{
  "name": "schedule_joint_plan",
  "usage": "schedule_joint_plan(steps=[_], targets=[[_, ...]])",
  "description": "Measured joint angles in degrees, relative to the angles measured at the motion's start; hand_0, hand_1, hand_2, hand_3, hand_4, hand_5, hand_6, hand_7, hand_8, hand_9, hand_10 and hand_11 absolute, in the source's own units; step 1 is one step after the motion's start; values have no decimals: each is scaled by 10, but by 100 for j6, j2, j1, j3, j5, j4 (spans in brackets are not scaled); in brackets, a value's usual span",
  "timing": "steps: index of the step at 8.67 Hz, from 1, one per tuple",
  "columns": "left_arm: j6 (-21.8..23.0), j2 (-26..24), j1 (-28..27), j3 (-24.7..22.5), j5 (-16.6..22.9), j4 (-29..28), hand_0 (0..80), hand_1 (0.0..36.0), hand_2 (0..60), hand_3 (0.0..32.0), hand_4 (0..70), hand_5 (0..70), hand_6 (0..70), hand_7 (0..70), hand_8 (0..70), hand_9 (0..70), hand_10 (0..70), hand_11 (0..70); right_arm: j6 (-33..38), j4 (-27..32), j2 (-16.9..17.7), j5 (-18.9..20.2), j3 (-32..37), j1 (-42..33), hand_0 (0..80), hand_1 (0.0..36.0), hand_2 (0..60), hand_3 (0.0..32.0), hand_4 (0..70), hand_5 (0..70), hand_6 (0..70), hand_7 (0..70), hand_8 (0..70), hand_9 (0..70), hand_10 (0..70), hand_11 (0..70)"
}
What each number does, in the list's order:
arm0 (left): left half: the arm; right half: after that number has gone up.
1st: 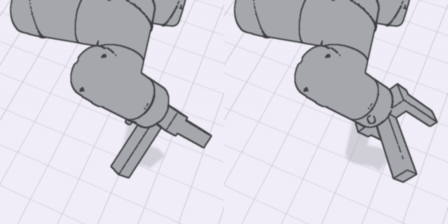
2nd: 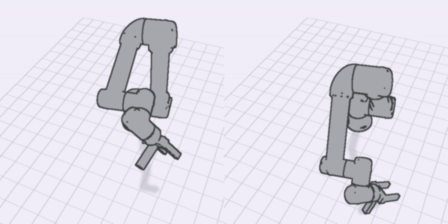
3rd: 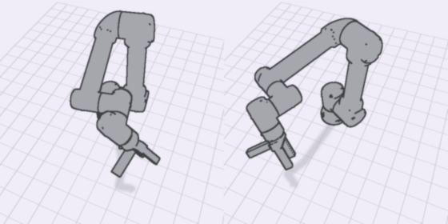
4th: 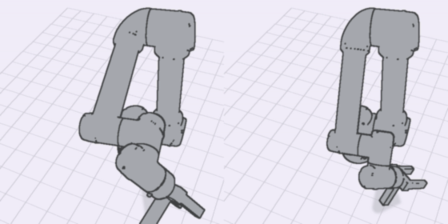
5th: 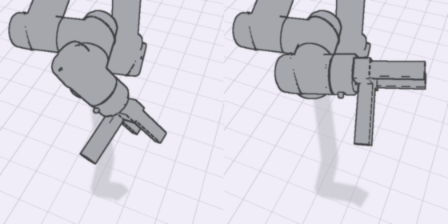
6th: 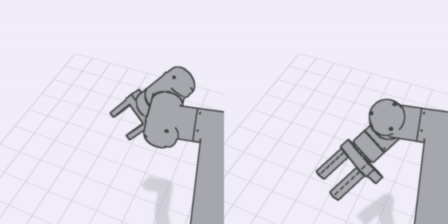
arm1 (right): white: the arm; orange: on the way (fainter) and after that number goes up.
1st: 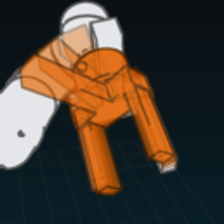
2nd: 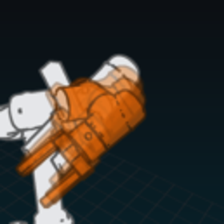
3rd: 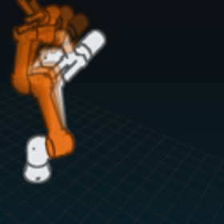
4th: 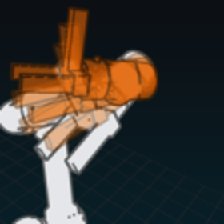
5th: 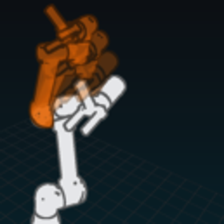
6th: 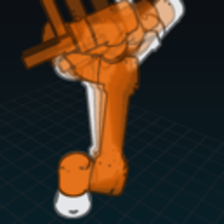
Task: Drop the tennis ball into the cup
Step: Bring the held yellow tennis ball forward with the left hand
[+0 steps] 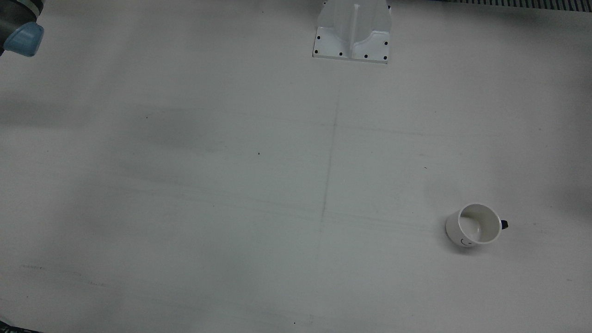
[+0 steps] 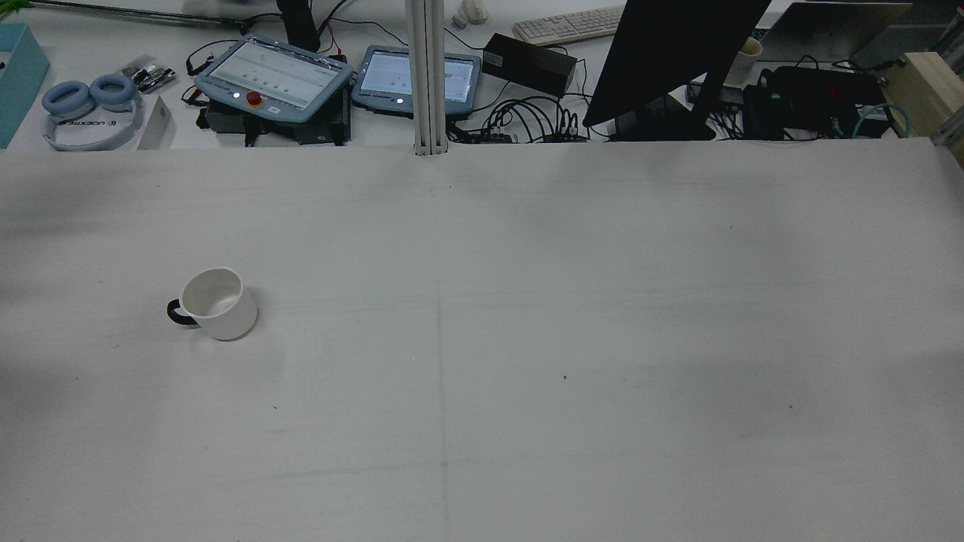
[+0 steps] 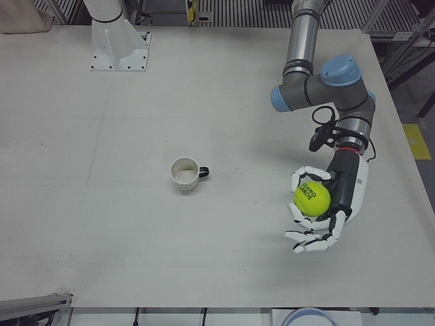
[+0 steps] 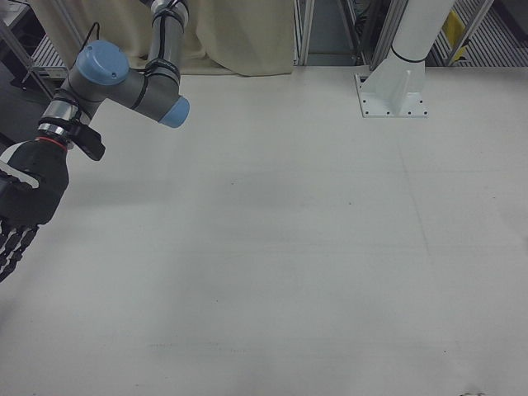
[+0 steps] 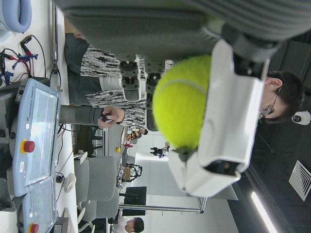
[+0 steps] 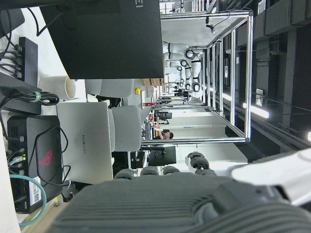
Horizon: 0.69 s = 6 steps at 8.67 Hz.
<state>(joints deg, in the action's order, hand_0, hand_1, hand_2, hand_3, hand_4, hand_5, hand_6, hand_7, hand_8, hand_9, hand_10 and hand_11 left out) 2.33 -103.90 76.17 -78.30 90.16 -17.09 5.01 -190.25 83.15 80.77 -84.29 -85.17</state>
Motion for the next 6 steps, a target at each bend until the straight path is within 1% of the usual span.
schedule_joint_plan(steps=[1, 2, 3, 4, 5, 6], targets=[[-2, 19, 11, -66, 1, -3, 800, 360, 532, 0, 73, 298, 686, 512, 281, 289, 93, 189, 0, -1, 0, 0, 0, 0, 0, 0, 0, 0, 0, 0, 0, 0, 0, 0, 0, 0], [-10, 56, -51, -187, 5, -7, 800, 360, 544, 0, 75, 312, 700, 494, 288, 284, 91, 187, 0, -2, 0, 0, 0, 0, 0, 0, 0, 0, 0, 0, 0, 0, 0, 0, 0, 0], [-16, 85, -199, -305, 8, -14, 800, 360, 529, 0, 73, 289, 644, 513, 270, 286, 91, 187, 0, 0, 0, 0, 0, 0, 0, 0, 0, 0, 0, 0, 0, 0, 0, 0, 0, 0], [-23, 99, -447, -407, 7, -13, 800, 360, 546, 0, 80, 295, 685, 506, 277, 283, 91, 185, 0, 3, 0, 0, 0, 0, 0, 0, 0, 0, 0, 0, 0, 0, 0, 0, 0, 0], [-30, 100, -768, -469, 5, -9, 800, 360, 526, 0, 76, 271, 579, 525, 253, 283, 91, 185, 0, 2, 0, 0, 0, 0, 0, 0, 0, 0, 0, 0, 0, 0, 0, 0, 0, 0], [-38, 87, -1101, -480, -5, -4, 800, 360, 540, 0, 96, 275, 639, 522, 265, 284, 95, 190, 0, 0, 0, 0, 0, 0, 0, 0, 0, 0, 0, 0, 0, 0, 0, 0, 0, 0]])
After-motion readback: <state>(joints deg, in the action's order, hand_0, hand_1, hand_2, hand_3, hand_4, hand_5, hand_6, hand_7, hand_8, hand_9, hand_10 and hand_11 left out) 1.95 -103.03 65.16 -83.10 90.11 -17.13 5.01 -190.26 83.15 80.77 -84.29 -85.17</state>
